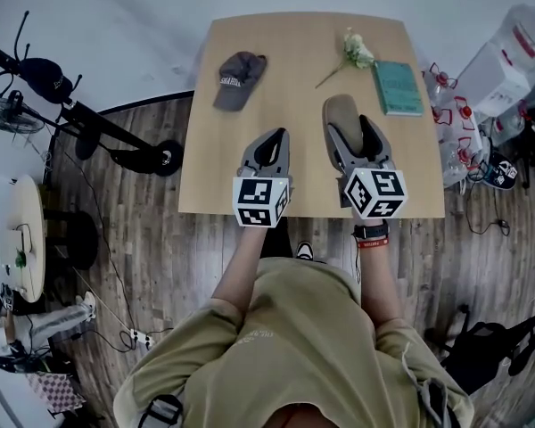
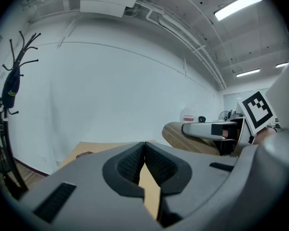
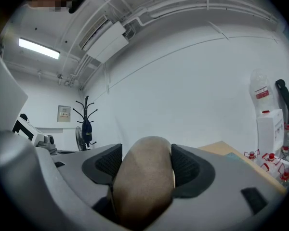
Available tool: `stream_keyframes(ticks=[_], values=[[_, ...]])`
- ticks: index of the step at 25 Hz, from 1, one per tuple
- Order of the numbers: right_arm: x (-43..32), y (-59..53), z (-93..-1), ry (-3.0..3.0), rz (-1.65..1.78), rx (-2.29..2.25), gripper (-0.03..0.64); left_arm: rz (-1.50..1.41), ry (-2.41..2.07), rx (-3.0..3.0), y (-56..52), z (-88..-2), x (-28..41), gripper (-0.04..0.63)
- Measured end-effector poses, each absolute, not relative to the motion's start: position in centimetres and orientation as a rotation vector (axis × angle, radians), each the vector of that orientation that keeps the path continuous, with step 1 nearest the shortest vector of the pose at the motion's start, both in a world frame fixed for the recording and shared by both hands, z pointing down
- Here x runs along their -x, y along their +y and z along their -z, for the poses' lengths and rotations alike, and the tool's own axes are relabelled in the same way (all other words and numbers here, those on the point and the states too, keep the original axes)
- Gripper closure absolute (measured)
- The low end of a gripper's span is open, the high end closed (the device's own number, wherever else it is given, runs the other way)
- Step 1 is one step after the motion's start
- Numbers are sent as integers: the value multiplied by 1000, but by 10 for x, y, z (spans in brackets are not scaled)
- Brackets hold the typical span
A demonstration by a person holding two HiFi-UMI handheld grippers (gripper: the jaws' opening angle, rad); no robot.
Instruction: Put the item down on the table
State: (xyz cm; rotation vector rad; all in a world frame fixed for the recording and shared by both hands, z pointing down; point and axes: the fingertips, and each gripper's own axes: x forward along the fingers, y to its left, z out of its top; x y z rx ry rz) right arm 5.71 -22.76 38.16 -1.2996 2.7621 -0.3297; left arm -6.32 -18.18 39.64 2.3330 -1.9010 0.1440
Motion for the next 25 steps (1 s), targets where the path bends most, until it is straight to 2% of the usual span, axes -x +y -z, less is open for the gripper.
stream_keyframes(ticks=[25], values=[[-9, -366, -451, 2824, 459, 1438, 284, -197, -1766, -2331, -332, -446, 108, 572]])
